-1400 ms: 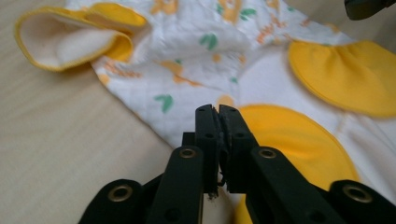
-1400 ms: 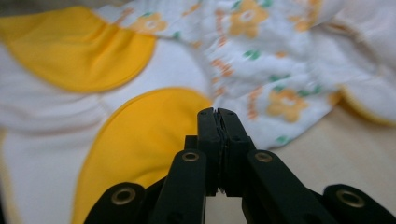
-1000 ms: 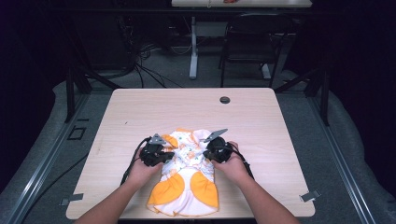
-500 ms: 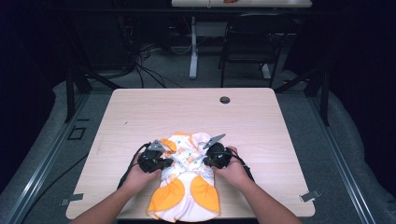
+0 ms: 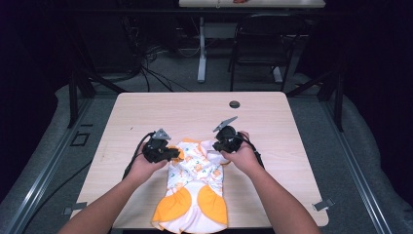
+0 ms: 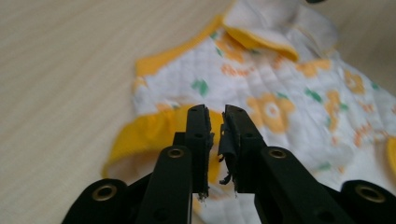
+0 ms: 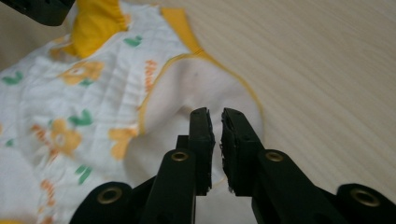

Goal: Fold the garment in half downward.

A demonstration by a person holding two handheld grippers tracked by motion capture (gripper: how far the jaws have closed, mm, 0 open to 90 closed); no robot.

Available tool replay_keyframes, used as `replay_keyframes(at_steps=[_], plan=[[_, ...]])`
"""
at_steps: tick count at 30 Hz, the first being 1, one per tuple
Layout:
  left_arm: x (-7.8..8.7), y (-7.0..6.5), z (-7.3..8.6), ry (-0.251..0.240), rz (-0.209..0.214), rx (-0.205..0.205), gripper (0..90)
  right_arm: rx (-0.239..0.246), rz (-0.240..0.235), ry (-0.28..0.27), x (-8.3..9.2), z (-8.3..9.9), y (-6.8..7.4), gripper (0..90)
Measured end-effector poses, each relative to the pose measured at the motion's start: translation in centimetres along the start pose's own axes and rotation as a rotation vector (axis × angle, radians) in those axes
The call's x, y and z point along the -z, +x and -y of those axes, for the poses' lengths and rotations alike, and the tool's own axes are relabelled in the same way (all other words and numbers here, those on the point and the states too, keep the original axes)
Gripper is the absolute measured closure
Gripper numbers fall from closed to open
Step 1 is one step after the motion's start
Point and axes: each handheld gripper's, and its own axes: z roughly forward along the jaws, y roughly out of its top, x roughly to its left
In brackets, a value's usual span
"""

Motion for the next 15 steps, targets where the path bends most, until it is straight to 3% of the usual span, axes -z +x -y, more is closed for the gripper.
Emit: replay_keyframes(at_steps=[2, 5, 9, 12, 15], plan=[[-0.6, 0.8, -0.8, -0.01, -0.024, 0.023, 74.8, -0.023, 0.014, 0.003, -0.7, -0.6, -0.8, 78.2], [-1.7, 1.6, -1.5, -0.014, -0.066, 0.011, 67.7, -0.067, 0.032, 0.013, -1.7, -0.8, -1.6, 72.0], [-3.3, 2.3, -1.5, 0.034, -0.084, 0.015, 62.9, -0.1, 0.048, 0.044, -2.9, -0.7, -2.0, 66.9], [-4.1, 2.8, -1.2, 0.074, -0.094, 0.04, 60.3, -0.118, 0.044, 0.062, -3.7, -0.4, -2.1, 65.1], [-4.8, 3.2, -0.8, 0.084, -0.094, 0.069, 57.2, -0.132, 0.049, 0.089, -4.4, 0.0, -2.3, 63.3]])
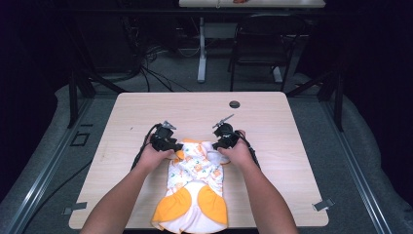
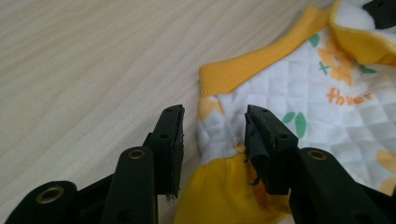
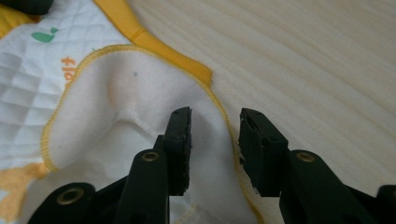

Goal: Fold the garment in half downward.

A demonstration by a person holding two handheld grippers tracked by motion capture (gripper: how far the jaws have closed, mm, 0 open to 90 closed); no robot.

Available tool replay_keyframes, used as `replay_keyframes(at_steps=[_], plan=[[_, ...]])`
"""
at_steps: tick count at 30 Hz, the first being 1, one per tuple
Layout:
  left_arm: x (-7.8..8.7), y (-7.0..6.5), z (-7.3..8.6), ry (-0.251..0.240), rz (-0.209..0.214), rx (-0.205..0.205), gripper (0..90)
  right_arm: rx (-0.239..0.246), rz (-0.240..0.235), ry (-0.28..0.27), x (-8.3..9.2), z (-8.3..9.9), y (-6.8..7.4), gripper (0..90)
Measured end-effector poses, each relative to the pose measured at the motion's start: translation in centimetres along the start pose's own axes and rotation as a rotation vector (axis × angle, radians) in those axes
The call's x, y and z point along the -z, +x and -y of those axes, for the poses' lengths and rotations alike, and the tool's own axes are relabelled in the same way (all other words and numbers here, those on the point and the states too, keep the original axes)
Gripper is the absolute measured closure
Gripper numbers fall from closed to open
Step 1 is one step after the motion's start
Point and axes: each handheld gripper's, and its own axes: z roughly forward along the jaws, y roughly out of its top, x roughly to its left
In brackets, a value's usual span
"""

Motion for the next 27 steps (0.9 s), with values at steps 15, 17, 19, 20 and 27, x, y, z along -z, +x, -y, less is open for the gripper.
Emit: replay_keyframes(at_steps=[15, 17, 19, 20, 27], plan=[[-0.3, 0.2, 0.2, 0.0, 0.027, -0.015, 66.8, -0.04, -0.04, 0.004, -0.7, 0.3, 0.0, 73.2], [-0.4, 0.2, 0.2, 0.003, 0.032, -0.009, 72.3, -0.036, -0.063, 0.011, -0.6, 0.3, 0.1, 79.9], [-0.3, 0.2, 0.2, 0.007, 0.032, -0.006, 77.0, -0.032, -0.06, 0.012, -0.6, 0.3, 0.1, 81.7], [-0.3, 0.2, 0.2, 0.011, 0.033, -0.001, 77.0, -0.029, -0.059, 0.009, -0.6, 0.3, 0.3, 83.2], [-0.2, -0.1, -0.1, 0.026, 0.029, 0.023, 84.9, -0.032, -0.052, -0.023, -0.7, 0.4, 0.7, 87.0]])
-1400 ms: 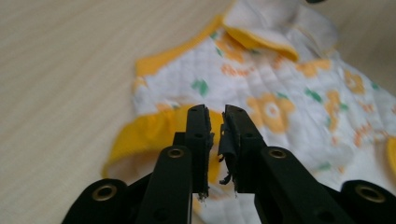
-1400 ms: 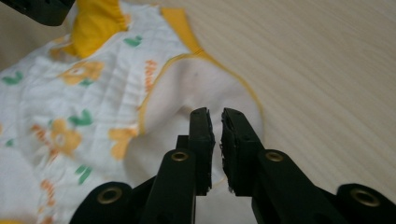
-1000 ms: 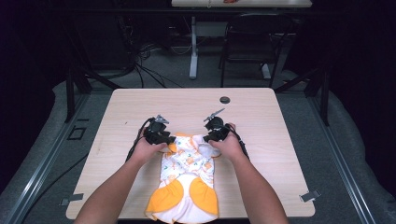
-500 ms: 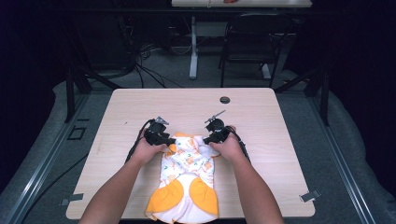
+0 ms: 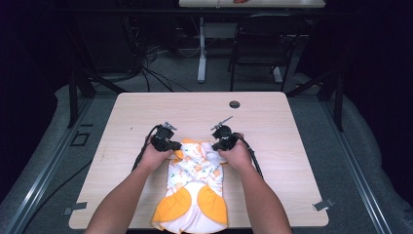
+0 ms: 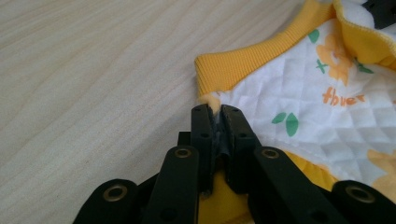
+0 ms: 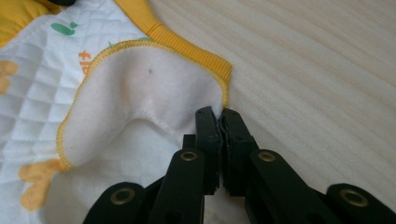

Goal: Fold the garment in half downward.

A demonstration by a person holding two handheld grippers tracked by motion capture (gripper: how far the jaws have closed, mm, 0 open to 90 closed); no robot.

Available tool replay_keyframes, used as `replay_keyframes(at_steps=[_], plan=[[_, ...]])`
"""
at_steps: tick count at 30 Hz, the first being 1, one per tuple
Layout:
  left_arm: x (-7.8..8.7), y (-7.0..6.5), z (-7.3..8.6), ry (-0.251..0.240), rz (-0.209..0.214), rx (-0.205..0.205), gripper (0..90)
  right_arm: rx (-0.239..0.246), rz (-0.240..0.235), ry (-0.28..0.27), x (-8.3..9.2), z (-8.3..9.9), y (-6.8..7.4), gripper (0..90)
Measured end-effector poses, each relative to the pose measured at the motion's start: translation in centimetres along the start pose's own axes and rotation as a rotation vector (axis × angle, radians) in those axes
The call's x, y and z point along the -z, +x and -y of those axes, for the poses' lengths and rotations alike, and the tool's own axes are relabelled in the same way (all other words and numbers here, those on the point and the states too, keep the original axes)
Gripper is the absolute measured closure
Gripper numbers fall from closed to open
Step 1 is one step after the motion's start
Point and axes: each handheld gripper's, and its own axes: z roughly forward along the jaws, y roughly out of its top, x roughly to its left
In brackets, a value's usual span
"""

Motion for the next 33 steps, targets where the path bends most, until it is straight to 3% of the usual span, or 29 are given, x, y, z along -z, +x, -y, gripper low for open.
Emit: replay_keyframes(at_steps=[4, 10, 16, 33], plan=[[0.7, 0.0, -0.3, -0.018, 0.002, -0.003, 85.7, 0.046, 0.018, 0.021, 0.8, -0.5, -0.1, 87.1], [1.9, -0.1, -0.8, -0.046, -0.001, -0.016, 85.9, 0.09, 0.035, -0.003, 2.1, -1.2, 0.0, 87.2], [3.8, 0.2, -1.9, -0.098, -0.009, -0.012, 86.0, 0.123, 0.055, -0.043, 3.7, -2.6, 0.3, 87.2], [8.5, 0.0, -5.0, -0.228, -0.086, -0.082, 86.0, 0.222, 0.121, -0.182, 8.8, -5.8, 1.2, 87.2]])
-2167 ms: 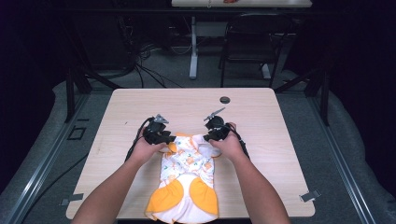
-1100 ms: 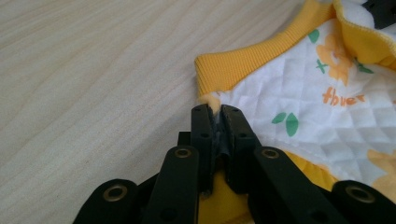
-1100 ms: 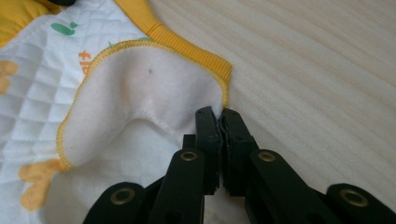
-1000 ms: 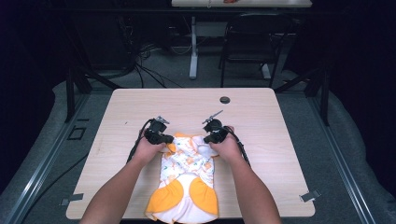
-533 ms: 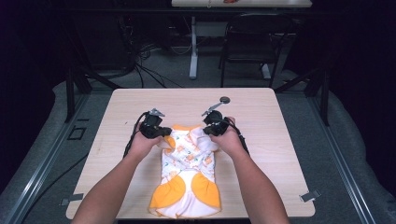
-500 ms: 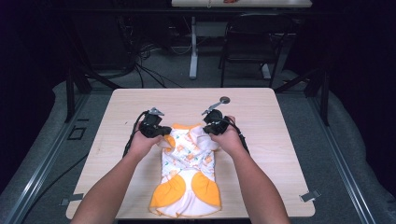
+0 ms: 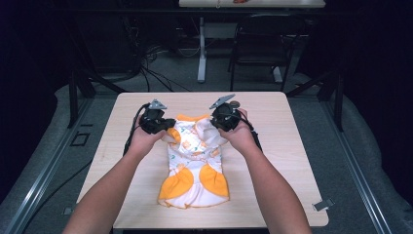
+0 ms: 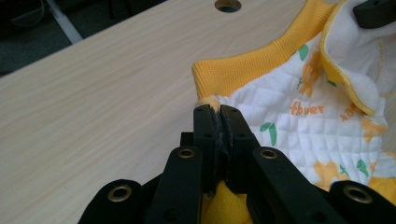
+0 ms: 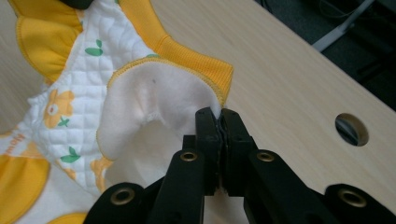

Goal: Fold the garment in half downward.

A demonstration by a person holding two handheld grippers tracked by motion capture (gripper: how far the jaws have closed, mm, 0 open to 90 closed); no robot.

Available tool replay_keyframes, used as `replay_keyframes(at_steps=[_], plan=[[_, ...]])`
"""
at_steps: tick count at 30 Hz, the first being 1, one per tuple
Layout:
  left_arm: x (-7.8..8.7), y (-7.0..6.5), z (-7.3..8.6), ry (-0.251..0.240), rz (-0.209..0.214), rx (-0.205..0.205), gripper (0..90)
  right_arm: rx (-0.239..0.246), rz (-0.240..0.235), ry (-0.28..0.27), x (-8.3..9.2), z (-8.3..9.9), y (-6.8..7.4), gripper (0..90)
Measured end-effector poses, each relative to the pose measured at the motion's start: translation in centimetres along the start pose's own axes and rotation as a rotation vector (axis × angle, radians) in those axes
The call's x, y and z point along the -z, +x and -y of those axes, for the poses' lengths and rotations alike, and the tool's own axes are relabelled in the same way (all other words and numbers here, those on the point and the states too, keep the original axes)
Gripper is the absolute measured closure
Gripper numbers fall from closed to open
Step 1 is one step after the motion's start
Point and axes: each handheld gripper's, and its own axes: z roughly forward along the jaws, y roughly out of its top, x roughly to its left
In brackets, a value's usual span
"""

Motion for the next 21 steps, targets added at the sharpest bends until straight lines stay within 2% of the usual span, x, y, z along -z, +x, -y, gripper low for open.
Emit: replay_keyframes(at_steps=[2, 5, 9, 15, 21], plan=[[0.5, -0.2, -0.2, -0.015, 0.002, -0.028, 86.0, 0.006, 0.006, -0.03, 0.7, -0.4, -0.1, 87.2], [0.6, -0.5, -0.1, -0.017, 0.011, -0.046, 86.0, 0.017, 0.007, -0.031, 0.9, -0.3, 0.1, 87.2], [0.8, -0.9, 0.4, -0.018, 0.023, -0.051, 86.0, 0.04, 0.003, -0.014, 1.0, 0.5, 0.3, 87.1], [1.0, -1.6, 1.4, -0.022, 0.045, -0.061, 86.0, 0.059, -0.022, -0.019, 1.6, 1.5, 0.9, 87.1], [1.3, -2.2, 2.4, -0.003, 0.07, -0.07, 86.0, 0.08, -0.053, -0.012, 1.9, 2.4, 1.6, 87.0]])
